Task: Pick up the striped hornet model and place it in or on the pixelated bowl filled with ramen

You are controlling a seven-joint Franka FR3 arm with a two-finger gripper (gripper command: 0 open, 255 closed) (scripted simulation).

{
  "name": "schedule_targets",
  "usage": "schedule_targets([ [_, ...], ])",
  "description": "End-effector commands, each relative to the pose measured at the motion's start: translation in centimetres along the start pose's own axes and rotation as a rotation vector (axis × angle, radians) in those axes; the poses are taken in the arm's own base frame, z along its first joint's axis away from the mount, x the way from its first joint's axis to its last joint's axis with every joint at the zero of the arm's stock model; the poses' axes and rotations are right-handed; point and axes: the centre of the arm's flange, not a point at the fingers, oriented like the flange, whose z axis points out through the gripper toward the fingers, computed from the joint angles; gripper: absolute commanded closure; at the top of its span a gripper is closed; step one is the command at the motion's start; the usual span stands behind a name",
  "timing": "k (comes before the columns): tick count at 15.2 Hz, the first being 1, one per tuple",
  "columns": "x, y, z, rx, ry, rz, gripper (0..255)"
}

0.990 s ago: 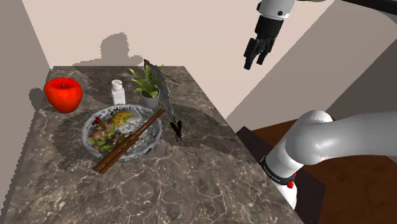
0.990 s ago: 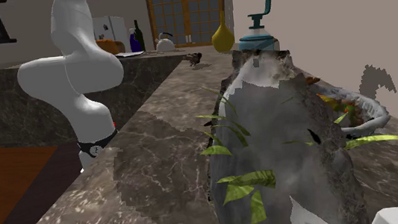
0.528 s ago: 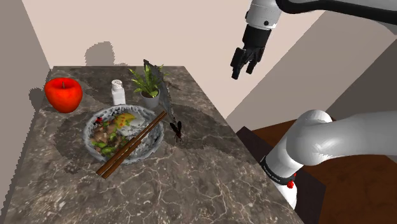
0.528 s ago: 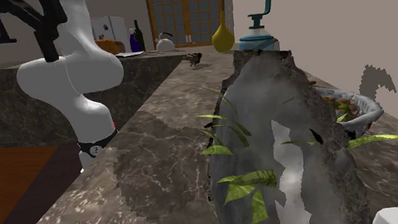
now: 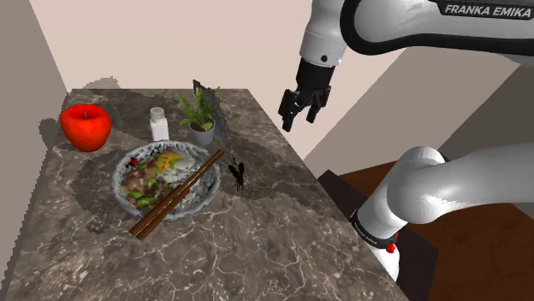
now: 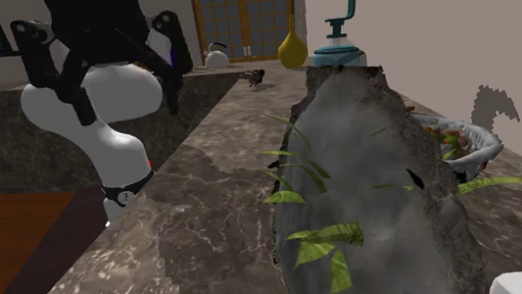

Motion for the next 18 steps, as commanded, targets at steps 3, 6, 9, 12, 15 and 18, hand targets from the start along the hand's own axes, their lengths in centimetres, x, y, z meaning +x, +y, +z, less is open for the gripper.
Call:
schedule_targets([
  [3,0.3,-4.6,2.0,0.015,0.001,0.021,0],
  [6,0.4,-8.1,3.6,0.025,0.002,0.035,0],
  [9,0.6,-11.6,5.1,0.034,0.003,0.049,0],
  [12,0.9,-15.1,6.6,0.044,0.003,0.064,0],
  [15,1.0,-16.5,7.8,0.048,0.004,0.069,0],
  [18,1.0,-16.5,9.3,0.048,0.004,0.069,0],
])
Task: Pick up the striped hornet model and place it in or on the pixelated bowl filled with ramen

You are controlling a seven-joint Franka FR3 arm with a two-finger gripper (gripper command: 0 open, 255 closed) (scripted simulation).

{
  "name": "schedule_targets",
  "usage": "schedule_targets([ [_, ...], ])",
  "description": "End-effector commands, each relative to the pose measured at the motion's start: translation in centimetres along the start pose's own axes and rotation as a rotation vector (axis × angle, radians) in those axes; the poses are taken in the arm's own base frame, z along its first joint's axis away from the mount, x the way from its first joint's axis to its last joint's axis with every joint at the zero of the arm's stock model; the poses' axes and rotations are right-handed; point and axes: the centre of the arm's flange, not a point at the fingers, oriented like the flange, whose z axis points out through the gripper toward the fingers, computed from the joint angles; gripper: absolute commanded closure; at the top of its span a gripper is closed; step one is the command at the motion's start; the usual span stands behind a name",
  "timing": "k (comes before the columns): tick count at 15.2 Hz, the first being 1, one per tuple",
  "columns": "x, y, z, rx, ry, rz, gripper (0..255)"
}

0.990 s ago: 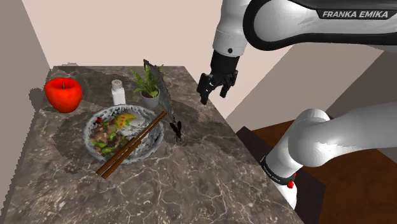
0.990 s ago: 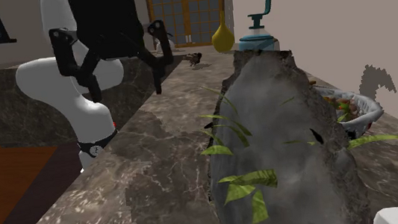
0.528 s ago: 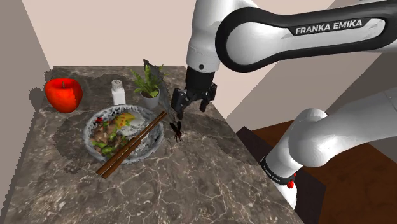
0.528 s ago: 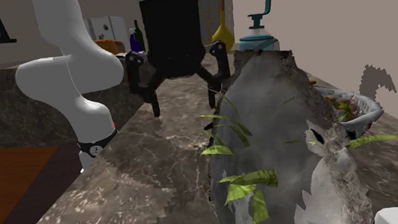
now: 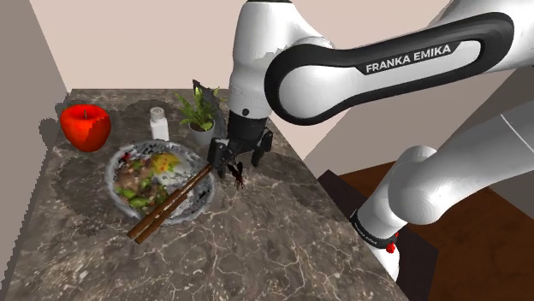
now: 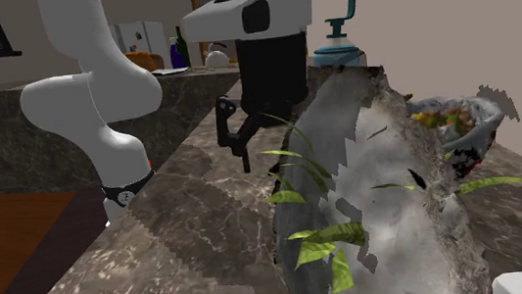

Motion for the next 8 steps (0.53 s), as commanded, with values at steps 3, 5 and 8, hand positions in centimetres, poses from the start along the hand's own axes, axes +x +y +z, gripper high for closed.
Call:
schedule_targets([
  [3,-0.1,-0.1,2.5,0.001,-0.001,-0.002,0],
  [5,-0.1,-0.1,2.5,0.001,-0.001,-0.002,0],
  [8,-0.1,-0.1,2.5,0.001,-0.001,-0.002,0],
])
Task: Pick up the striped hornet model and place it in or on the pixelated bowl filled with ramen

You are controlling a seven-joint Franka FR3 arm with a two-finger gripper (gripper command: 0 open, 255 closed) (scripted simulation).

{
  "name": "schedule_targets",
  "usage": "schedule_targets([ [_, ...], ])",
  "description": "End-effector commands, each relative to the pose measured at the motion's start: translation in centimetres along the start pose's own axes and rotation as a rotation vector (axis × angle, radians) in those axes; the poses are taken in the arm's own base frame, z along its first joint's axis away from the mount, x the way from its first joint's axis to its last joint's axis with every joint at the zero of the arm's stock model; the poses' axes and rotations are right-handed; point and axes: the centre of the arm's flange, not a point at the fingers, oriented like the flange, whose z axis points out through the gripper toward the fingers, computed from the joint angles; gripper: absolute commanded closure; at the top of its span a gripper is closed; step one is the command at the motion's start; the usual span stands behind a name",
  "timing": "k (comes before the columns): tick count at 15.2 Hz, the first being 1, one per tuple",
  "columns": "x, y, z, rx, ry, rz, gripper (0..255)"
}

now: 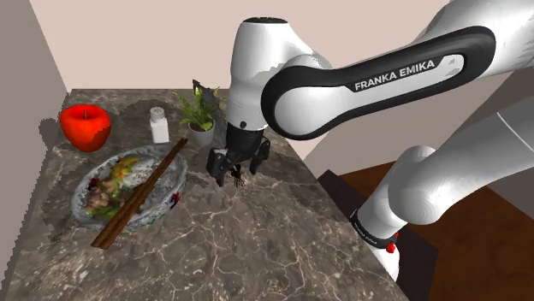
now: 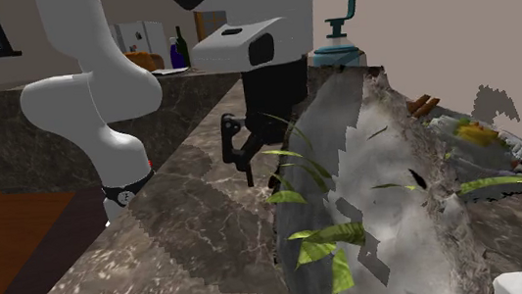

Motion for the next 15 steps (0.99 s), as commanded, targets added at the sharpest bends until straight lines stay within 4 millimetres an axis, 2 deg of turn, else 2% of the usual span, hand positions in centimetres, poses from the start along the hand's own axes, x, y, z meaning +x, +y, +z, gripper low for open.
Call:
schedule_targets([
  [1,0.0,0.0,0.0,0.000,0.000,0.000,0],
  [3,0.0,0.0,0.0,0.000,0.000,0.000,0],
  [4,0.0,0.0,0.0,0.000,0.000,0.000,255],
  [13,0.0,0.0,0.0,0.000,0.000,0.000,255],
  [15,-0.1,0.0,-1.0,0.000,0.000,0.000,255],
])
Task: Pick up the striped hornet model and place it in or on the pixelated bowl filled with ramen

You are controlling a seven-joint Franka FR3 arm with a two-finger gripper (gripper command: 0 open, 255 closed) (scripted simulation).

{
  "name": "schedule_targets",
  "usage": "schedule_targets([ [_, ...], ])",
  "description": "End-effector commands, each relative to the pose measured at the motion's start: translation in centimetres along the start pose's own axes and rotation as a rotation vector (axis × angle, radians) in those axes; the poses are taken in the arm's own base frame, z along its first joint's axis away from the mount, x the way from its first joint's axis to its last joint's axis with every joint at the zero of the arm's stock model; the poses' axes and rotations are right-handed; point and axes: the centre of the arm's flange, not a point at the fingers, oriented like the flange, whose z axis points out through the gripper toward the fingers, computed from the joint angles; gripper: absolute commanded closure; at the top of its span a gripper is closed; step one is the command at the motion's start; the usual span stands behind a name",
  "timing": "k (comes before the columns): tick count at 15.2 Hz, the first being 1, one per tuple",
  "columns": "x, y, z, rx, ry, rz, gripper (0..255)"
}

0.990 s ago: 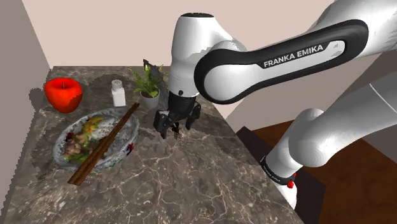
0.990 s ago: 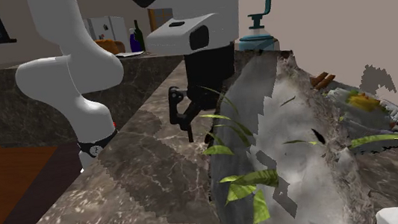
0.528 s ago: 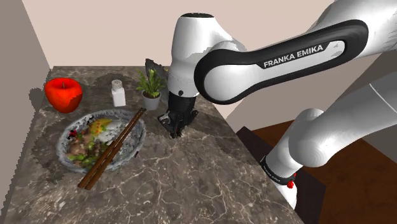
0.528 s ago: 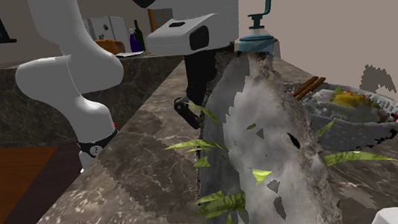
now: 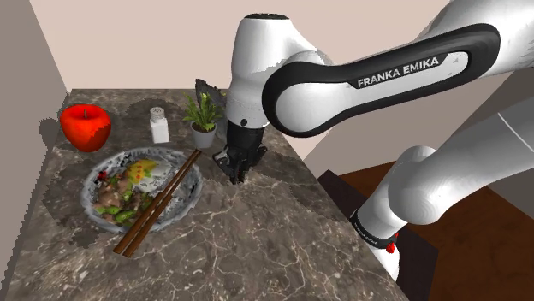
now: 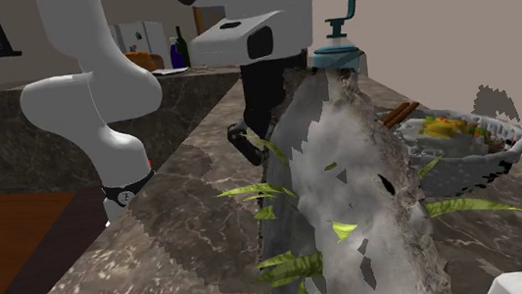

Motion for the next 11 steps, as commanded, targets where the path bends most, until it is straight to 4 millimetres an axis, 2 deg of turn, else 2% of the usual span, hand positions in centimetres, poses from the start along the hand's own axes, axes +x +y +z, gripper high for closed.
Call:
schedule_targets([
  [1,0.0,-0.1,-1.0,0.000,0.000,0.000,255],
  [11,-0.3,-0.3,-6.3,0.000,0.000,0.000,255],
])
